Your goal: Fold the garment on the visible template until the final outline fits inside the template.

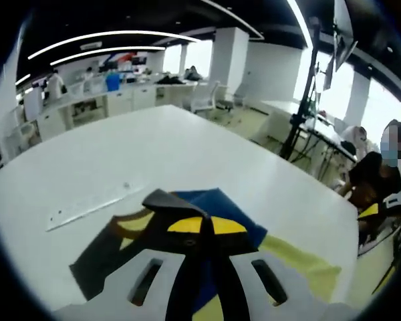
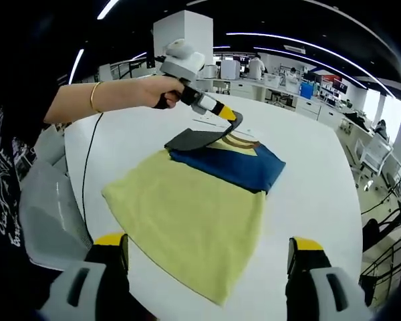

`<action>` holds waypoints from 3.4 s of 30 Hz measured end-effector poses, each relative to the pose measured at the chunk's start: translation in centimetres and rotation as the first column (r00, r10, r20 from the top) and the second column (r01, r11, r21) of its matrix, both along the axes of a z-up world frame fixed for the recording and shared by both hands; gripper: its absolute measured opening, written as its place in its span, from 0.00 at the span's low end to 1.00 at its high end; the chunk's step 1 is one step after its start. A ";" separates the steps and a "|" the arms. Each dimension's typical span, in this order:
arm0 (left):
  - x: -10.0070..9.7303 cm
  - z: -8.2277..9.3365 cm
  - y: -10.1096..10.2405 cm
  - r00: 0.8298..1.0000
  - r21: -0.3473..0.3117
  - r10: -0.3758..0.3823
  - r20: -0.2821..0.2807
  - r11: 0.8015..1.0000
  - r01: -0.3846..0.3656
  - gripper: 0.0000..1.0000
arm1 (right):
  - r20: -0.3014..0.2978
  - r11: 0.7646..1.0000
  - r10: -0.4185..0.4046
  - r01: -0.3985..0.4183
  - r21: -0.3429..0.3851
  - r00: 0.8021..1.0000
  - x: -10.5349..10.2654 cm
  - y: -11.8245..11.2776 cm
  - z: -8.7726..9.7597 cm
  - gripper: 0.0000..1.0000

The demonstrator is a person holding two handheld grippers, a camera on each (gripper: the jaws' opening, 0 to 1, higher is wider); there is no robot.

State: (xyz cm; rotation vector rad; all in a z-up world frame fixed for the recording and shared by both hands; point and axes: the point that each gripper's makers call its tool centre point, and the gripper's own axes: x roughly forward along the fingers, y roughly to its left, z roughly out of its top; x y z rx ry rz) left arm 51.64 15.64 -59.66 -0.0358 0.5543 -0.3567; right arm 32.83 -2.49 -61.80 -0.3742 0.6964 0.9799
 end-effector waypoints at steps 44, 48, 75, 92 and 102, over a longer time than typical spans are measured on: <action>-0.2 -9.4 -9.2 0.968 0.019 -0.240 -0.071 0.970 0.242 0.00 | -0.041 1.000 -0.015 0.015 -0.003 0.999 -0.1 -0.8 -2.2 0.99; -0.4 -9.2 -9.3 0.961 0.042 -0.269 -0.068 0.961 0.272 0.00 | -0.042 1.000 -0.017 0.017 -0.003 0.999 0.0 -0.8 -2.3 0.99; -8.0 -1.3 -1.6 0.977 0.058 -0.192 0.092 0.981 0.187 0.80 | -0.061 1.000 -0.019 0.018 -0.014 0.998 0.0 -1.5 -3.3 0.99; -18.6 -2.9 5.9 0.995 0.139 -0.102 0.020 0.985 0.098 0.98 | -0.068 0.998 -0.008 0.004 -0.055 0.998 -0.9 -2.8 -5.2 0.98; -24.3 -4.9 8.1 0.995 0.200 -0.102 -0.013 0.974 0.102 0.89 | -0.096 0.991 0.059 -0.070 -0.117 0.994 -2.7 -3.4 -7.2 0.93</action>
